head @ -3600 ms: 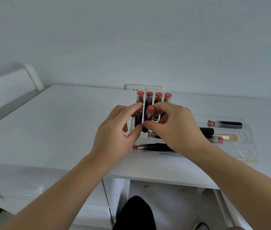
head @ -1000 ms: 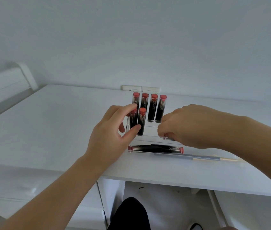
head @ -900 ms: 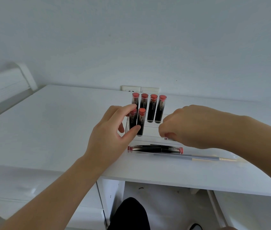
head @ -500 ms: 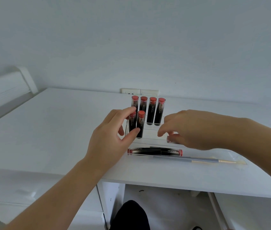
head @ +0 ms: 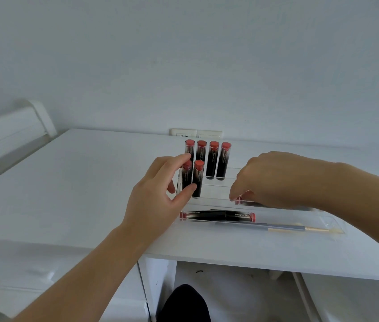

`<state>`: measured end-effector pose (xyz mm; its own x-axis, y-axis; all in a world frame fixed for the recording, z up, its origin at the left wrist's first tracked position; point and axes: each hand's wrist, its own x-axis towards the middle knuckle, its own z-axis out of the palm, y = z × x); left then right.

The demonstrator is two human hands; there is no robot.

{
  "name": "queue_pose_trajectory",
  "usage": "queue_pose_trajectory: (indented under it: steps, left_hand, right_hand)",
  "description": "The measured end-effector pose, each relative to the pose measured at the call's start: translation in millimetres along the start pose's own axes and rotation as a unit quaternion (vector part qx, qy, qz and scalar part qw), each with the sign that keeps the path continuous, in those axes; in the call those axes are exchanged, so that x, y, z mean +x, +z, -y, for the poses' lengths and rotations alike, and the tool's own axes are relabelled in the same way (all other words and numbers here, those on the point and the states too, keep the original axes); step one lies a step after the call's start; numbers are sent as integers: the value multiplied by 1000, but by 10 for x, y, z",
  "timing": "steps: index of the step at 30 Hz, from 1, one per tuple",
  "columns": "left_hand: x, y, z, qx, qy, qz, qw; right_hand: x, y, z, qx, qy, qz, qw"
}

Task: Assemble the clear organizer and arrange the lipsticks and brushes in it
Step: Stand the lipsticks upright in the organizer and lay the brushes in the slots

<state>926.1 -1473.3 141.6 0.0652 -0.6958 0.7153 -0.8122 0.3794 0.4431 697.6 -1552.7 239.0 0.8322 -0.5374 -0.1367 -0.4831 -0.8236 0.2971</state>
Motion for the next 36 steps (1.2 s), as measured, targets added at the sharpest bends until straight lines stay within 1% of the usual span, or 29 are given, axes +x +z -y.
queue_pose_trajectory:
  steps: [4,10,13,18,25,31,36]
  left_hand:
    - [24,-35,-27,10,13,-2,1000]
    - [142,-78,-97,49,72,12,996]
    - [227,-76,-126,65,91,2,994]
    - [262,-65,-121,65,96,-7,993]
    - [300,-87,-176,54,136,-12,989]
    - [337,-73,-153,45,130,5,990]
    - [330,-48,-122,15,93,4,996]
  right_hand:
    - [19,-9,-24,15,-4,7,1000]
    - [28,-44,17,-2,-12,19,1000]
    - [18,-62,52,-21,-16,14,1000]
    - [-23,-53,55,-32,-13,7,999]
    - [-83,-75,-23,-18,-19,-20,999]
    - [-138,-117,-17,-8,-9,-13,1000]
    - [-158,-121,-10,65,10,-14,998]
